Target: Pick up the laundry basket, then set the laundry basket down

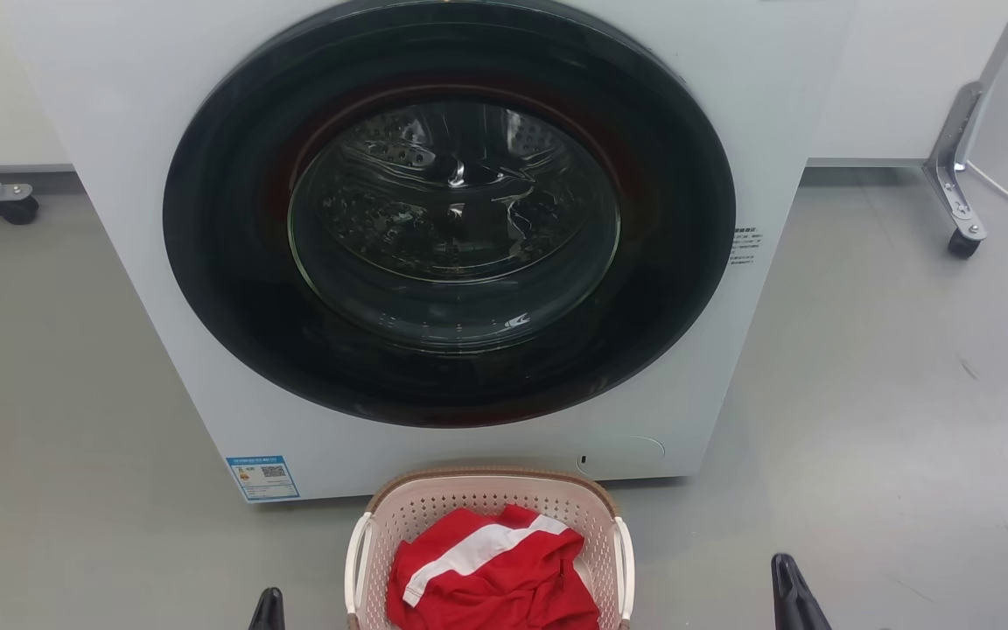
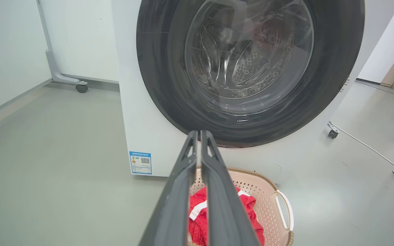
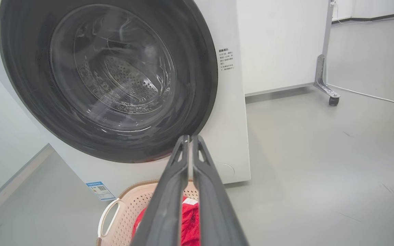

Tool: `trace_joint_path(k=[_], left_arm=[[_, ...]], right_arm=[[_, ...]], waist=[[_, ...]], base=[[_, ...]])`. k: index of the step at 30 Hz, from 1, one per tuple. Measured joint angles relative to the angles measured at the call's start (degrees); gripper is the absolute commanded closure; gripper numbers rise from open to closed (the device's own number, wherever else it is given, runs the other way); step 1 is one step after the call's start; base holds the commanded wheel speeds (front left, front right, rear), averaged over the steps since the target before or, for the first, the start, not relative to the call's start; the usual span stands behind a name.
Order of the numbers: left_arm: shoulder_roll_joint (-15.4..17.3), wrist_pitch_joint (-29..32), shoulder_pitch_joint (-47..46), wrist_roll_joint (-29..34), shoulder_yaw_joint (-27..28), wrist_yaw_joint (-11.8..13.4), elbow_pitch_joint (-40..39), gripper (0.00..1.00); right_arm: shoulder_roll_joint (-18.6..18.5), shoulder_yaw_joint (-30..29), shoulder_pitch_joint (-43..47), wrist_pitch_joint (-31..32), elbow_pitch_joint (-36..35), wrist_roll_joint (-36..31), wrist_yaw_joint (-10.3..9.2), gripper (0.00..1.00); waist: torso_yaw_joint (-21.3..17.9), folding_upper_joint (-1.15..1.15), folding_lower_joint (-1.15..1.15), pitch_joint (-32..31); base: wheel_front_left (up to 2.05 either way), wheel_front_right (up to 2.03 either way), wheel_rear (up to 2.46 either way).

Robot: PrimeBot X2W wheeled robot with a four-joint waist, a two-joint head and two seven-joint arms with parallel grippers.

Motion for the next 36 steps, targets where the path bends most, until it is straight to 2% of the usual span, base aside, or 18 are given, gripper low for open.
trace_joint_path(k=[9, 36], left_arm=[[-0.33, 1.11, -0.10, -2.61, 0.56, -0.59, 2.26, 1.00], [-1.14, 7.26, -4.48, -23.41, 5.47, -4.45, 5.60, 1.00]], right_arm=[[0.03, -1.09, 0.69, 0.88, 2.18, 3.13, 0.67, 1.00], [0.26, -7.90, -3.37, 7.09, 5.37, 24.25, 4.42, 1.00]], waist=[[-0.04, 0.00, 0.00, 0.18], [-0.23, -0.01, 0.00, 0.82]], base=[[0.00, 0.00, 0.00], [0.00, 0.00, 0.00]])
